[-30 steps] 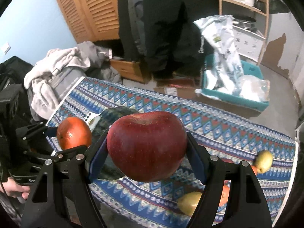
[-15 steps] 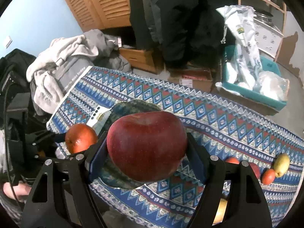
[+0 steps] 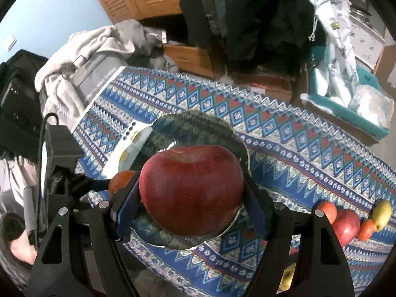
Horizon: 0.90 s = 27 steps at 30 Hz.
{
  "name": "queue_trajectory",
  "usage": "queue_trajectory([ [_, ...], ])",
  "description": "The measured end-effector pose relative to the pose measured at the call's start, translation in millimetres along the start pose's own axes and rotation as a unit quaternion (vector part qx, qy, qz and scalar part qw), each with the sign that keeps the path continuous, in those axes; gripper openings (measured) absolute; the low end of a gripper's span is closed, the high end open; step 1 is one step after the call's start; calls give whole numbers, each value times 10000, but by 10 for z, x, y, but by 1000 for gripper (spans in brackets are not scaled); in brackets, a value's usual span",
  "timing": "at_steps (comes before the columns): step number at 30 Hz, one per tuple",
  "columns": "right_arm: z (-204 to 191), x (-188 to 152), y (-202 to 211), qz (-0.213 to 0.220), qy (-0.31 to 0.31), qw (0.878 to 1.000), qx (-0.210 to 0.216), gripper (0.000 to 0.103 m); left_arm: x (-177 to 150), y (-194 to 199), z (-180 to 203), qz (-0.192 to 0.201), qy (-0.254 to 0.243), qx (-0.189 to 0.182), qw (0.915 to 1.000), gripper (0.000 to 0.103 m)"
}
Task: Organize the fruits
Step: 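Lift and carry the orange with the left tool while the right tool carries the apple to the glass bowl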
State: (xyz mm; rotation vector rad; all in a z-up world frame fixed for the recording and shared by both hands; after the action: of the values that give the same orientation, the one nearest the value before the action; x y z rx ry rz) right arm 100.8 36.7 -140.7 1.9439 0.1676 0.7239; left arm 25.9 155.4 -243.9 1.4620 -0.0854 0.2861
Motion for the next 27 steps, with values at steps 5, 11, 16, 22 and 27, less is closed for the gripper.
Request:
queue_trajectory([
  [5,-5,-84,-137,-160,-4,9999,8,77,-57,-176,18,-317,-17,-28,9995,69],
  [11,5,-178,-261,-316,-28,9995,21,77,-94,-304,83,-528,-104,-2,9985,69],
  [16,5,-206,-340,-402,-23,9992,15,77,-38,-287,121,-475,-71,-70,9988,69],
  [22,-5,-245,-442,-500,-2,9987,21,77,85,-92,46,-296,-11,-19,9996,76],
  [27,7,-287,-581,-646,6,9979,42,77,70,16,-32,-320,82,-74,9994,76],
])
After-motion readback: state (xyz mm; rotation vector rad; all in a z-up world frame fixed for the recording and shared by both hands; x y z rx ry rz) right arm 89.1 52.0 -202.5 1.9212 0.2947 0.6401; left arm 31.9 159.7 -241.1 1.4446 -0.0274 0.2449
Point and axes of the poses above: each gripper's, at about its wrist camera, not at the fingertips, and y roughly against the way its jaws point, z to its right, x to its top, the point moved 4 cm from there along -y, roughly the way its jaws point, and after that the axes turned 3 degrees about -y, right-handed, at the moved point
